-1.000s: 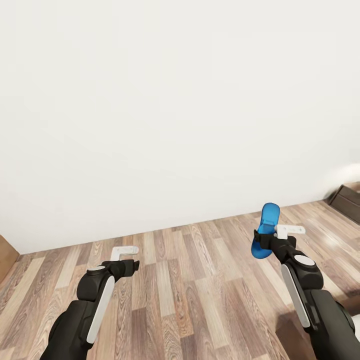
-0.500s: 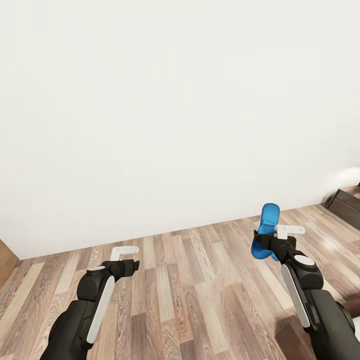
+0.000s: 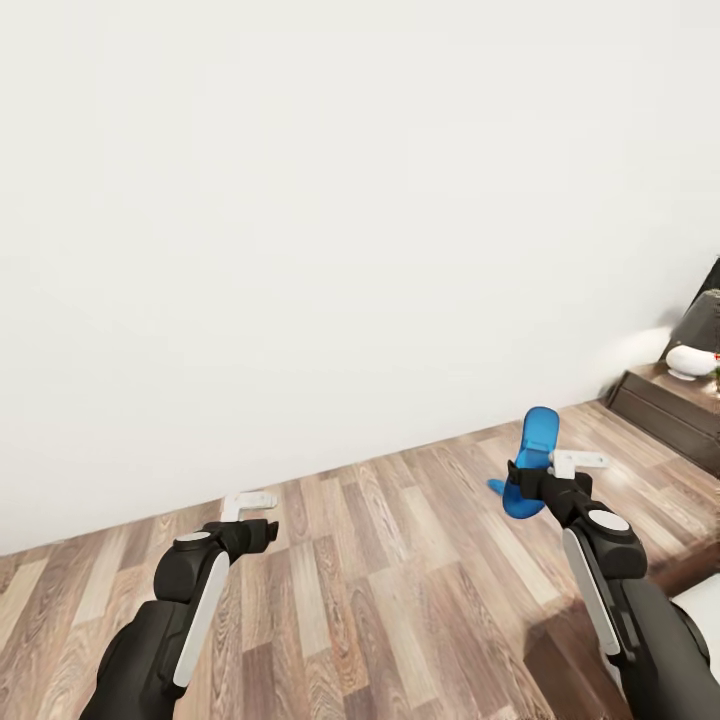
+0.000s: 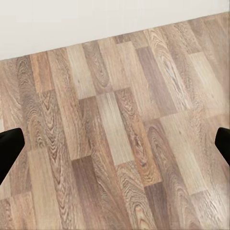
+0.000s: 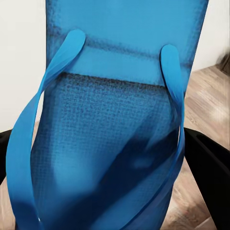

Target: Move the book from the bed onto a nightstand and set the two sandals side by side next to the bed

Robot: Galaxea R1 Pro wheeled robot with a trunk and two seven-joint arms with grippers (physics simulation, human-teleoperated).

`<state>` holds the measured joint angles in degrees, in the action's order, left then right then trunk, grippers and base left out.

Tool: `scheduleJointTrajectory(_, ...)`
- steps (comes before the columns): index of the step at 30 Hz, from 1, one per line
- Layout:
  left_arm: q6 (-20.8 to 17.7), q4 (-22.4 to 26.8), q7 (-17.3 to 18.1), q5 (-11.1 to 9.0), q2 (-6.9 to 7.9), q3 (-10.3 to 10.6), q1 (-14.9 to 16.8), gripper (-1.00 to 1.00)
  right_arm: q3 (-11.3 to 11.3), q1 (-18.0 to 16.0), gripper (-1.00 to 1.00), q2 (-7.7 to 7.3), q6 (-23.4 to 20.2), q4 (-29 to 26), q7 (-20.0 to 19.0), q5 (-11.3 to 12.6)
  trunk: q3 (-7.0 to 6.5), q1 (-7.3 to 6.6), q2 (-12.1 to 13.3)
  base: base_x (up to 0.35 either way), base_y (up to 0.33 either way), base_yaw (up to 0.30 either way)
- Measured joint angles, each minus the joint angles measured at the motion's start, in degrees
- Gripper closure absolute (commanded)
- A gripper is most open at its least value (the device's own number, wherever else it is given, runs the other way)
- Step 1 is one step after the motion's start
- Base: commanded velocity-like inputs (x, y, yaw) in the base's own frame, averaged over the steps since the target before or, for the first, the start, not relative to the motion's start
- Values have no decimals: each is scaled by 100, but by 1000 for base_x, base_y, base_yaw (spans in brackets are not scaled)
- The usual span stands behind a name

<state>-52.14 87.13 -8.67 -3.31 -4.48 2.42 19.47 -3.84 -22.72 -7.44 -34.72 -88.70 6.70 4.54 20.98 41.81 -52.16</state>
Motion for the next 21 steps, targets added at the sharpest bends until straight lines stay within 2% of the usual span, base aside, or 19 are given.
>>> scheduleJointTrajectory(11, 0, 1, -2, -7, 0, 0, -1, -100, 9, 0, 100, 0, -190, 1, 1, -3, -274, -242, 441, 0, 0, -18)
scheduleJointTrajectory(21, 21, 0, 34, -13, 3, -26, -1, -100, 9, 0, 100, 0, -202, 9, 10, -16, -360, -242, 443, 0, 0, 0)
